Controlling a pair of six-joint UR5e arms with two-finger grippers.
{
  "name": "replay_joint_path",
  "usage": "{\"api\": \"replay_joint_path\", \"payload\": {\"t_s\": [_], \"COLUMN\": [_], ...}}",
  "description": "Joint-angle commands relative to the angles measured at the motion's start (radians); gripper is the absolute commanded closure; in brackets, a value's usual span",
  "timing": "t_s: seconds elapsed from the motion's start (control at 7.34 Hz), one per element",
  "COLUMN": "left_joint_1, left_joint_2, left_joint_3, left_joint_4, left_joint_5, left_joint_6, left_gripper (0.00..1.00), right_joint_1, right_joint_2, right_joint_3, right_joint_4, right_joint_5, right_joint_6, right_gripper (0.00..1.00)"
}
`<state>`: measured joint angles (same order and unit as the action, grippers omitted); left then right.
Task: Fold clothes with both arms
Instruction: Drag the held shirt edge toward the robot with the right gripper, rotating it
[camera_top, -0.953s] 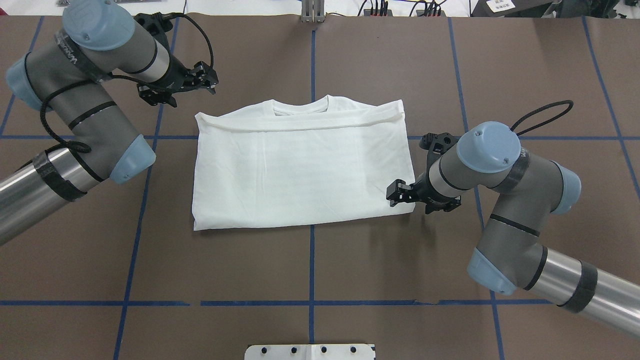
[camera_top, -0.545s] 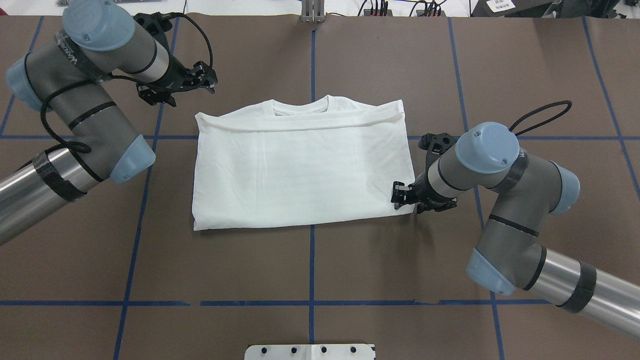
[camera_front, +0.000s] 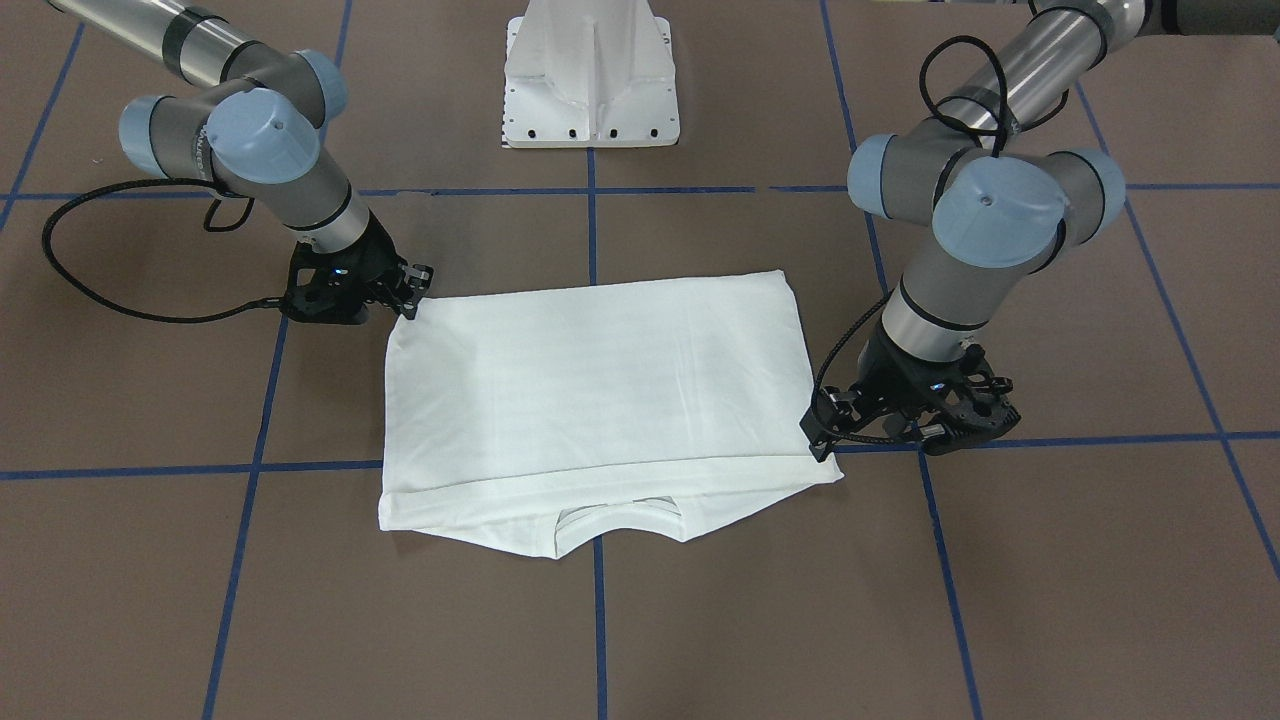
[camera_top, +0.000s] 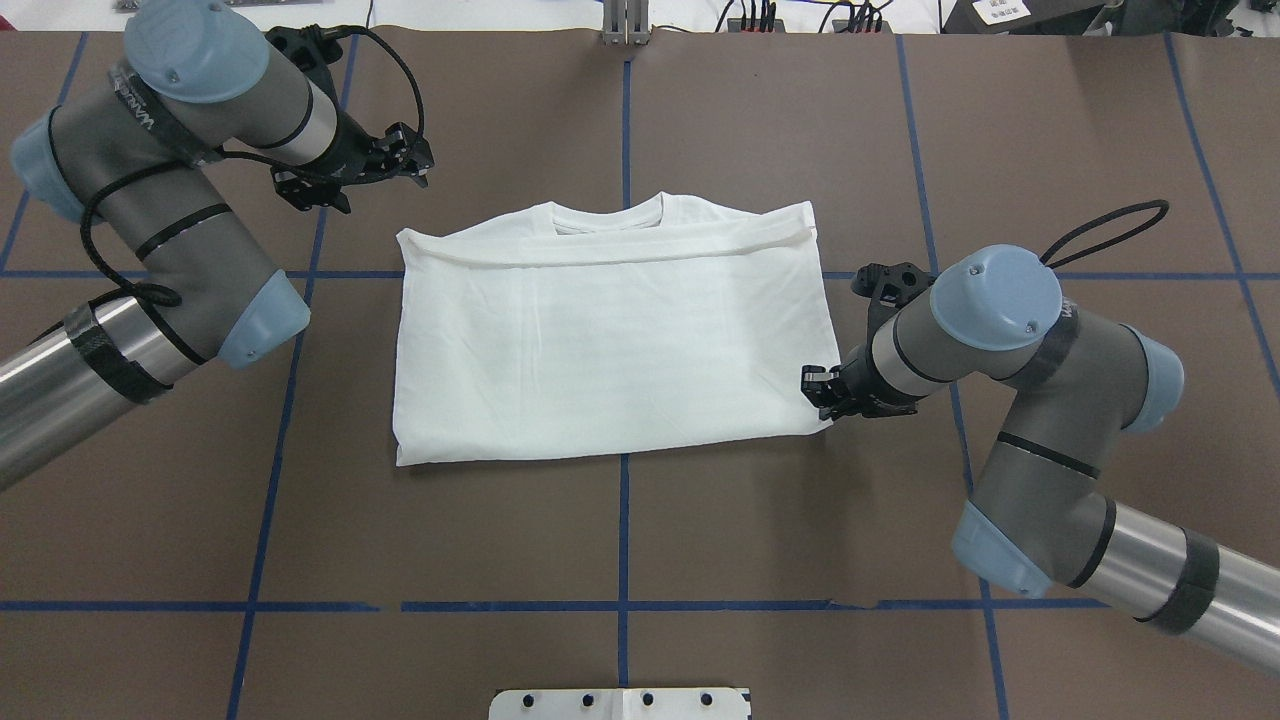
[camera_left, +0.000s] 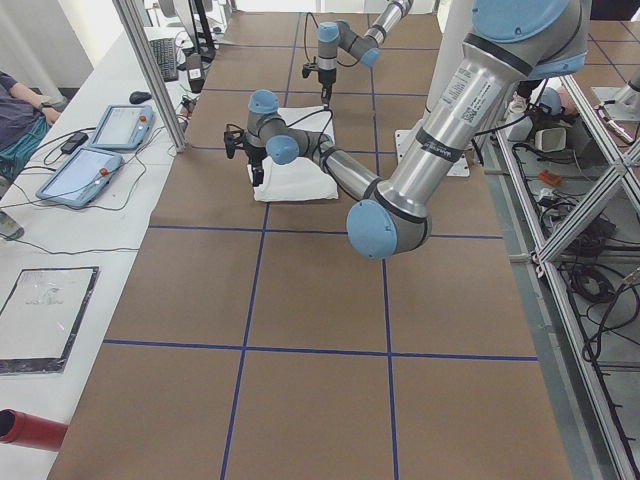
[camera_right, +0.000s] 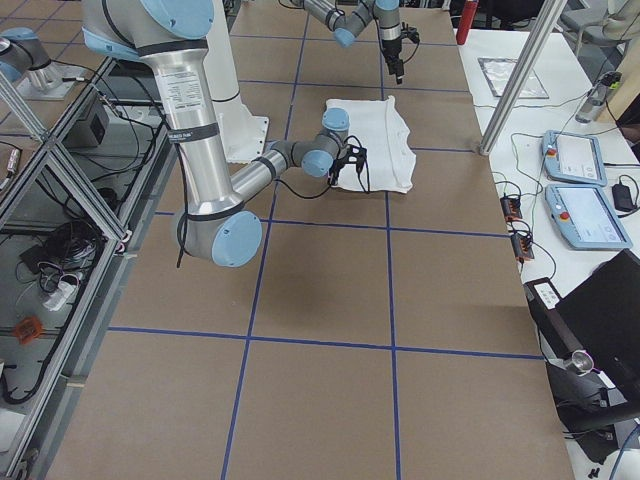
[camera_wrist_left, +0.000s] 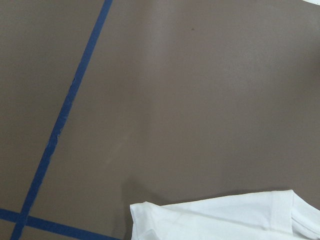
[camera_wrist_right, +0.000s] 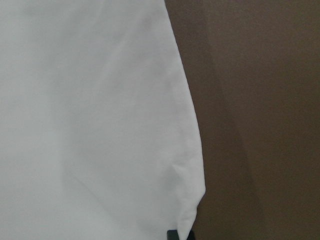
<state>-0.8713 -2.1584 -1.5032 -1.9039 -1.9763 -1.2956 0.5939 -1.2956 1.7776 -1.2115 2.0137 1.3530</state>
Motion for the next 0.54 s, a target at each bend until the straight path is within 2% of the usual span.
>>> {"api": "replay_joint_path", "payload": {"t_s": [0.0, 0.41], "left_joint_1": [0.000, 0.000], "left_joint_2": [-0.003, -0.005], "left_joint_3": [-0.005, -0.018], "left_joint_4": [0.000, 0.000], "left_joint_5": [0.001, -0.001], "left_joint_6": [-0.019, -0.021], "left_gripper": [0.01, 0.01], "right_joint_1": [-0.002, -0.097], "right_joint_2": [-0.111, -0.255], "right_joint_3": [0.110, 0.251], "right_joint_4": [0.000, -0.005], "right_joint_5": [0.000, 0.008], "right_joint_6": [-0.008, 0.002], "right_gripper": [1.00, 1.00]}}
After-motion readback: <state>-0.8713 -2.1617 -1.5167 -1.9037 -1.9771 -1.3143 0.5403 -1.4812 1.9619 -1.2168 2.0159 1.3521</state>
